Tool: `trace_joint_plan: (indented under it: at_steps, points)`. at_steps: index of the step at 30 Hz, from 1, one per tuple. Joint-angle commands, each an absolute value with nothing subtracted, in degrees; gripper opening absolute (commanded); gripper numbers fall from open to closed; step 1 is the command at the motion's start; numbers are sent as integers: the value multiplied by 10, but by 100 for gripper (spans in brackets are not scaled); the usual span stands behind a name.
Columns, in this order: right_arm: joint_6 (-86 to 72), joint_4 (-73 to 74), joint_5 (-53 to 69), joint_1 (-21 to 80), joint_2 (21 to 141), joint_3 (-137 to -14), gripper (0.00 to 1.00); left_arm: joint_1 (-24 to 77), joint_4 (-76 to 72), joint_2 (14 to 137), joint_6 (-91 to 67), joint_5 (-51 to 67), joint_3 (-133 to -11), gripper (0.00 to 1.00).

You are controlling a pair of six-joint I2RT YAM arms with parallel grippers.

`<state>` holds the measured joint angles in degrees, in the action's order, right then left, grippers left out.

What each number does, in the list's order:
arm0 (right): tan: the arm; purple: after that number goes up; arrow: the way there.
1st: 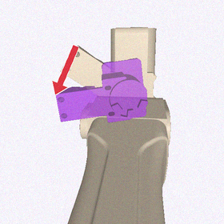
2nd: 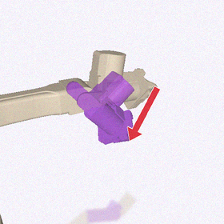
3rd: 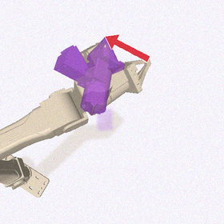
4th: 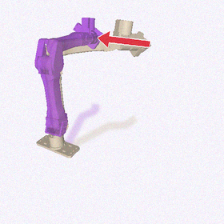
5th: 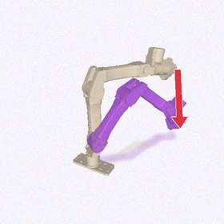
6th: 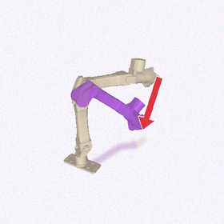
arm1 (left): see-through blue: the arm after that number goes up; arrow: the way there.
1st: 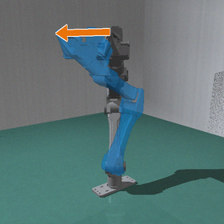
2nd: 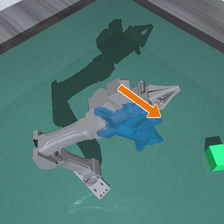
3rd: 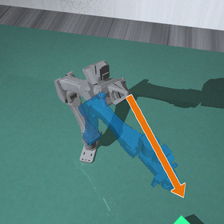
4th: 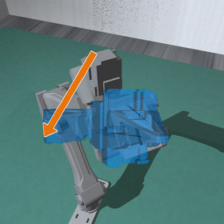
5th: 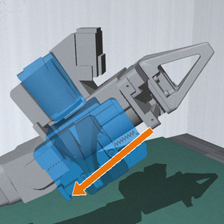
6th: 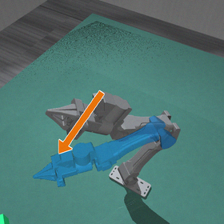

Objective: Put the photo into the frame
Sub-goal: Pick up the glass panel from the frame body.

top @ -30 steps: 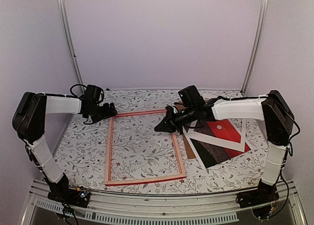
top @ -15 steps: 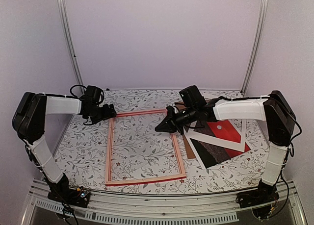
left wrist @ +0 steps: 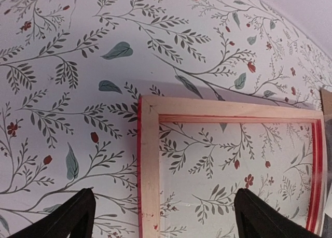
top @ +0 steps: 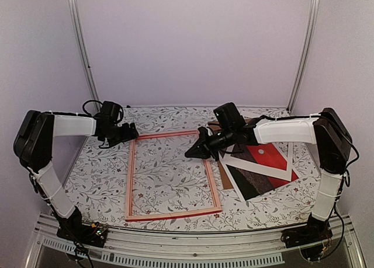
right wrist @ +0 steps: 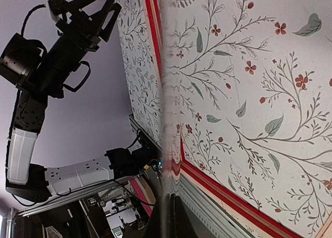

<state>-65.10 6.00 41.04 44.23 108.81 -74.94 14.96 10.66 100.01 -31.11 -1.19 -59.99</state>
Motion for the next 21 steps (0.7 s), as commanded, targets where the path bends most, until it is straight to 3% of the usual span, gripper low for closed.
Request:
trace_joint_plan:
  at_steps: [1, 21]
  points:
    - [-623, 75, 413, 446, 1100, -773, 0, 157, 106, 988, -303, -20, -594, 95]
    - [-600, 75, 402, 452, 1122, -779, 0, 157, 106, 996, -302, -18, -595, 95]
